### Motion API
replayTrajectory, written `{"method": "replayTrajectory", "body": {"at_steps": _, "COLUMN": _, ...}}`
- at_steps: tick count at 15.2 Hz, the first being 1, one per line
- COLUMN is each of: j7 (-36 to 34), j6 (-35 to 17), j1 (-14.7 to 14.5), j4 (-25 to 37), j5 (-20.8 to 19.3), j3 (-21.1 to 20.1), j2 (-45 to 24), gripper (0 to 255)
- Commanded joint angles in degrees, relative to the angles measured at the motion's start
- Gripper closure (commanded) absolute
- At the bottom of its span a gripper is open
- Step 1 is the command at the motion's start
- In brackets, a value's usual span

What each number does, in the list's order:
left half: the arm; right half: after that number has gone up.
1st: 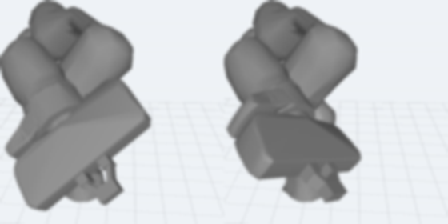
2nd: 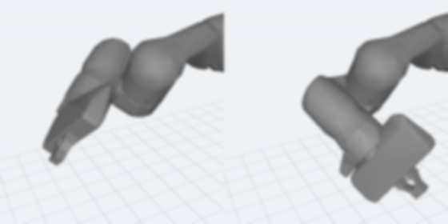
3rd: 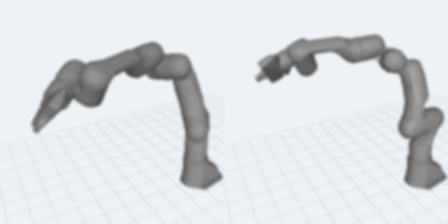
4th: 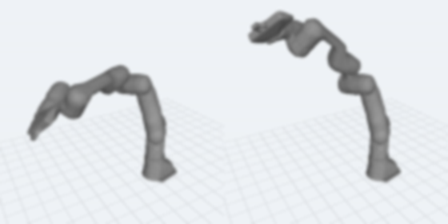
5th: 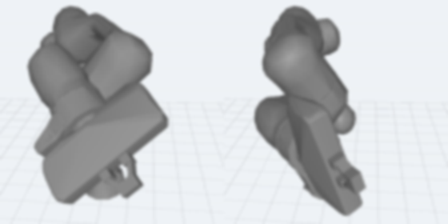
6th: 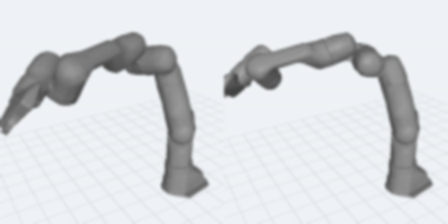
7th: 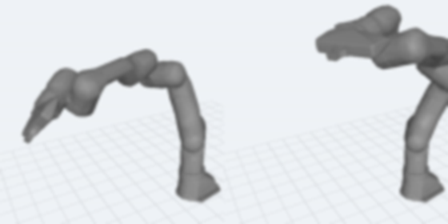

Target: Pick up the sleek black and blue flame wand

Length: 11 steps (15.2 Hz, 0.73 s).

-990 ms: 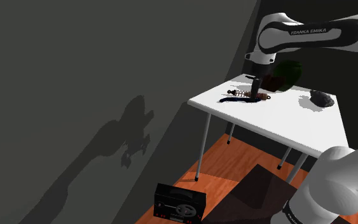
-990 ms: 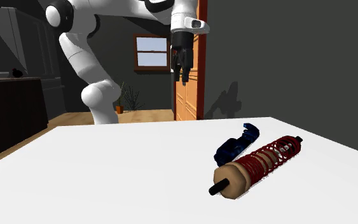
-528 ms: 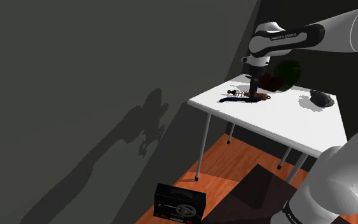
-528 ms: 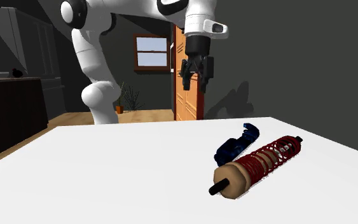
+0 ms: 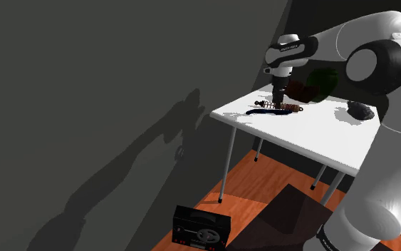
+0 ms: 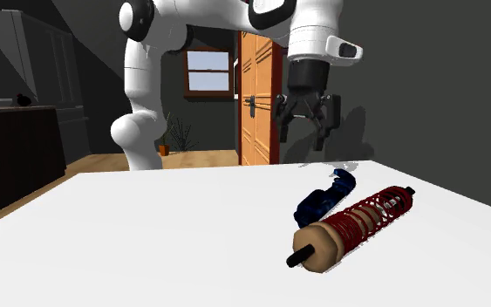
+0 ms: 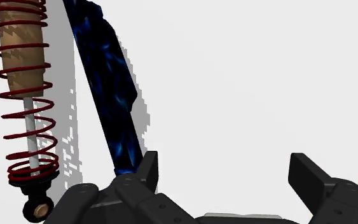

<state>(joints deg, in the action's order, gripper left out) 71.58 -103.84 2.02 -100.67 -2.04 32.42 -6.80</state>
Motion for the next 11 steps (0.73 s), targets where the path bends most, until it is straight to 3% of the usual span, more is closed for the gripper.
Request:
{"method": "replayTrajectory", "body": {"at_steps": 1, "j7": 4.98, "j6": 0.49, "j1": 1.63, "j4": 5.14, "j5": 2.74, "j3": 0.29, "j2": -5.45, "gripper": 0}}
{"method": "replayTrajectory", "body": {"at_steps": 6, "j7": 14.55, "j6": 3.52, "j1": 7.62, "j4": 20.44, "j5": 8.69, "j3": -1.28, "j2": -19.33, "gripper": 0}}
{"method": "replayTrajectory", "body": {"at_steps": 11, "j7": 14.45, "j6": -0.14, "j1": 7.47, "j4": 17.09, "j5": 8.84, "j3": -1.64, "j2": -19.69, "gripper": 0}}
